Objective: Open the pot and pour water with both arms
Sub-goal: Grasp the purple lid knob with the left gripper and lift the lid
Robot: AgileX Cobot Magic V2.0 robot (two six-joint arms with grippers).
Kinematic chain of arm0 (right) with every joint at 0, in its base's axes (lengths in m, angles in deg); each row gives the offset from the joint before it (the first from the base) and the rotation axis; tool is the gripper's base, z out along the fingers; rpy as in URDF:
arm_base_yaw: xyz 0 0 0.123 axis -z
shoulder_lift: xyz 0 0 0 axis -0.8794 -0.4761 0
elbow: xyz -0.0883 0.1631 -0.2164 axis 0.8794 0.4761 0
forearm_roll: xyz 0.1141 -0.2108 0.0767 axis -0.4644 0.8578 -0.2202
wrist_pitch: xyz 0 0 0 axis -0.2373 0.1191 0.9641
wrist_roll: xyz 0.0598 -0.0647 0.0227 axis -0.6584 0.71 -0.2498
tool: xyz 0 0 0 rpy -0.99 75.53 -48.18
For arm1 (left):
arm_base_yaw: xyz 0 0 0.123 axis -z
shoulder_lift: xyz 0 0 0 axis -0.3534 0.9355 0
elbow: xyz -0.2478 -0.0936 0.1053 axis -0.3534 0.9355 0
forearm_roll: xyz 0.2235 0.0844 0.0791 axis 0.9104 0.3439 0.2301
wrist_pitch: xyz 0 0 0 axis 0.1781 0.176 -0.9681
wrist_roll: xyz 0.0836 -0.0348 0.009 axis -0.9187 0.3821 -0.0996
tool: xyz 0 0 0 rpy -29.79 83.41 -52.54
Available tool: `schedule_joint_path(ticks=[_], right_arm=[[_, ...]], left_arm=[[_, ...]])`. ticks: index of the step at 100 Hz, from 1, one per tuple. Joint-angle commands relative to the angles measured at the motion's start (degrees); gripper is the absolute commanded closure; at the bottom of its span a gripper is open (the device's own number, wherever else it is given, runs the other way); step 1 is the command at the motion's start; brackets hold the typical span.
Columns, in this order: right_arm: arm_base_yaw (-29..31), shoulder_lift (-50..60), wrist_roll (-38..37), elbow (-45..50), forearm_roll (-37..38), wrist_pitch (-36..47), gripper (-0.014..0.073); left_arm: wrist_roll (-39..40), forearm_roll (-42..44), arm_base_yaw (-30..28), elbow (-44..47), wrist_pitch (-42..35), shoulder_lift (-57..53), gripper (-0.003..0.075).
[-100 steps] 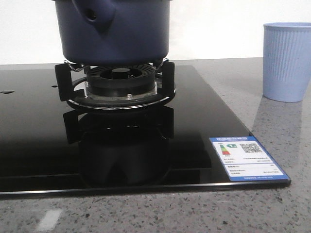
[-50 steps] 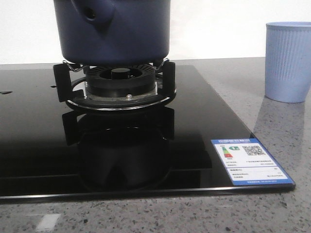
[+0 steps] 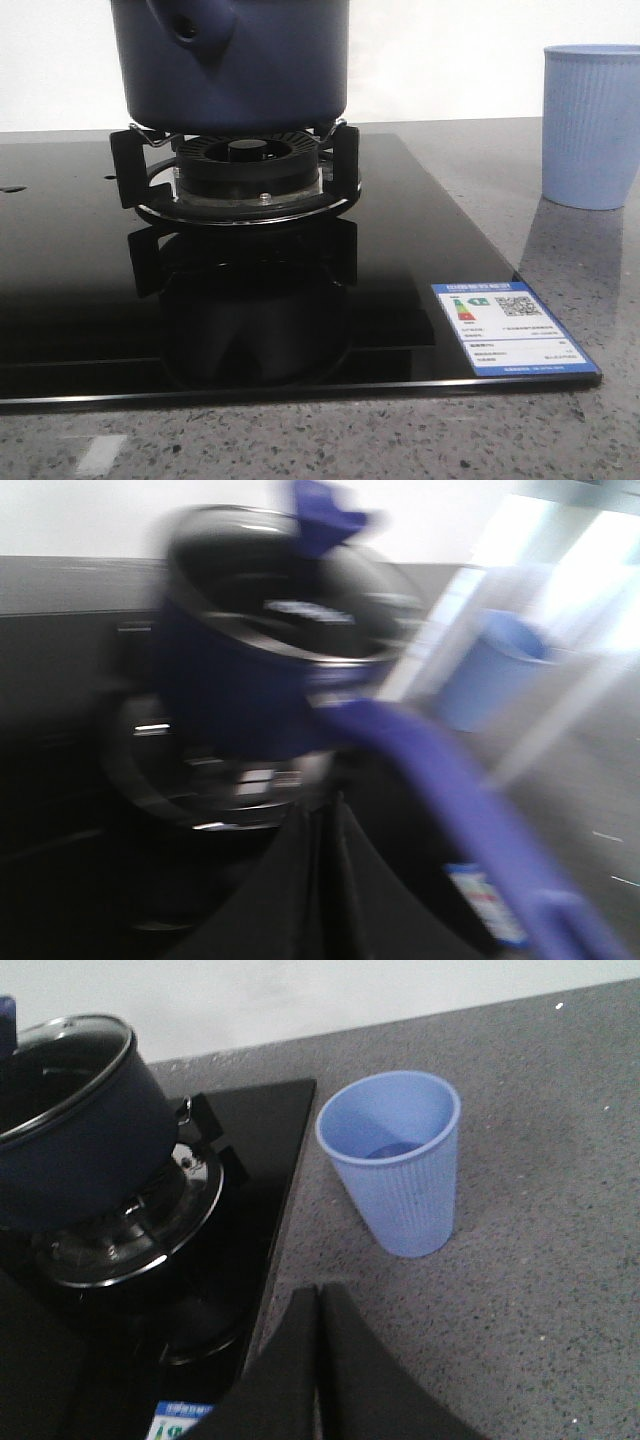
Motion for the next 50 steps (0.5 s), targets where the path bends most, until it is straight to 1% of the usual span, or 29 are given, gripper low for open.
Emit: schedule_joint_path(ticks=[1, 5, 12, 19, 24, 29, 37, 44, 50], right_arm=[[-1.07, -1.42, 1.38, -2.85, -2.27, 0.07, 0.0661], [-1.39, -1.45, 1.81, -2.85, -3.60, -0.48, 0.0662], [-1.88, -1.45, 4.15, -2.85, -6.95, -0.93, 0.0666], [-2.29, -1.45, 8.52, -2.85, -10.99, -1.10, 0.0667], [-2.29, -1.45, 11.88, -2.85, -13.96, -0.72, 0.0667], [-2.29, -1.45, 13.96, -2.85, -15.06, 0.37, 0.0667], [-2.29, -1.45, 14.12, -2.85, -15.15, 4.11, 0.0667], [-2.29, -1.45, 14.25, -2.85, -15.15, 7.49, 0.0667], [-2.29, -1.45, 15.00, -2.85, -15.05, 9.59, 0.0666]], left_arm=[[-10.42, -17.86, 0.81, -3.85, 6.04, 3.21, 0.0737], [-12.95, -23.09, 0.81, -4.37, 9.87, 4.60, 0.0737], [-16.44, -29.76, 0.81, -5.35, 15.93, 7.20, 0.0737], [-19.72, -34.50, 0.81, -6.43, 21.42, 9.65, 0.0737], [-22.99, -36.29, 0.81, -7.37, 23.48, 11.19, 0.0739], [-25.91, -36.18, 0.81, -8.30, 23.45, 12.37, 0.0739], [-31.55, -36.07, 0.81, -9.34, 21.20, 13.81, 0.0739], [-38.25, -36.07, 0.81, -9.79, 18.88, 14.77, 0.0738], [-45.68, -35.84, 0.81, -10.16, 18.21, 15.53, 0.0724]])
